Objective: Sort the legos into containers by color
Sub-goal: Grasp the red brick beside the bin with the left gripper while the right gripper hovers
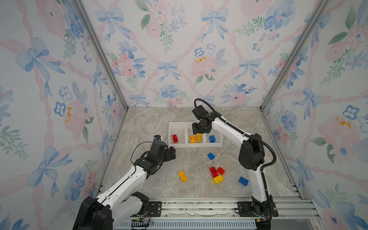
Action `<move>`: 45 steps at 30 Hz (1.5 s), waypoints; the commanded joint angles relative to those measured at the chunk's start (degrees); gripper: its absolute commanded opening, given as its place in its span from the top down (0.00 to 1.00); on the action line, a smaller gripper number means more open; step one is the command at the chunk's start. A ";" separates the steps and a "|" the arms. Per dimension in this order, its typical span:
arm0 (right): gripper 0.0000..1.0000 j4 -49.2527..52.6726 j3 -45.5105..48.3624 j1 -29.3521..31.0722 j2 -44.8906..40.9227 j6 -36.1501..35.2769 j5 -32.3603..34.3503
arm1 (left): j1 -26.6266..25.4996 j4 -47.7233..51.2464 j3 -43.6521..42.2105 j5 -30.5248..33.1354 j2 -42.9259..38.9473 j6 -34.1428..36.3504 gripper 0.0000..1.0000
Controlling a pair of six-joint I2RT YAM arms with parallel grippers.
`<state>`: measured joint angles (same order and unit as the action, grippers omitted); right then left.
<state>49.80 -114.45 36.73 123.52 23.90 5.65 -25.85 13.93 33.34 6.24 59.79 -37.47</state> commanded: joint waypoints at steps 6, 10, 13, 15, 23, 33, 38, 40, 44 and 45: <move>0.34 -3.72 10.07 -0.16 -10.71 3.80 -2.08 | 0.79 3.11 3.77 3.56 7.61 6.65 0.15; 0.32 -4.12 14.07 -0.12 -14.37 4.60 -2.23 | 2.01 3.69 7.05 3.47 12.30 10.18 0.21; 0.31 -4.10 16.11 -0.34 -16.38 4.86 -2.22 | 3.14 3.60 9.03 3.02 15.14 12.66 0.26; 0.31 -4.10 17.16 -0.51 -17.44 5.18 -2.20 | 3.80 3.68 10.17 2.57 17.02 14.59 0.28; 0.29 -4.01 20.00 -1.21 -20.88 6.58 -2.17 | 4.52 4.62 14.00 1.52 24.97 20.12 0.38; 0.29 -3.83 21.34 -1.76 -22.23 7.63 -2.18 | 4.52 4.60 16.40 3.58 30.01 22.50 0.41; 0.29 -4.01 21.22 -1.67 -22.01 8.23 -2.40 | 4.53 4.60 17.45 4.20 32.33 23.36 0.42; 0.29 -4.09 21.21 -1.68 -21.97 8.37 -2.39 | 4.58 4.52 17.78 4.22 33.13 23.63 0.42; 0.29 -4.01 21.21 -1.71 -22.01 8.63 -2.31 | 4.95 4.50 18.48 3.58 34.78 24.32 0.43; 0.29 -4.01 21.22 -1.67 -22.01 8.64 -2.22 | 4.98 4.48 18.66 3.33 35.13 24.38 0.43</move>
<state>45.58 -93.71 35.29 102.96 31.75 3.40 -21.34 17.50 50.65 9.63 93.67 -14.63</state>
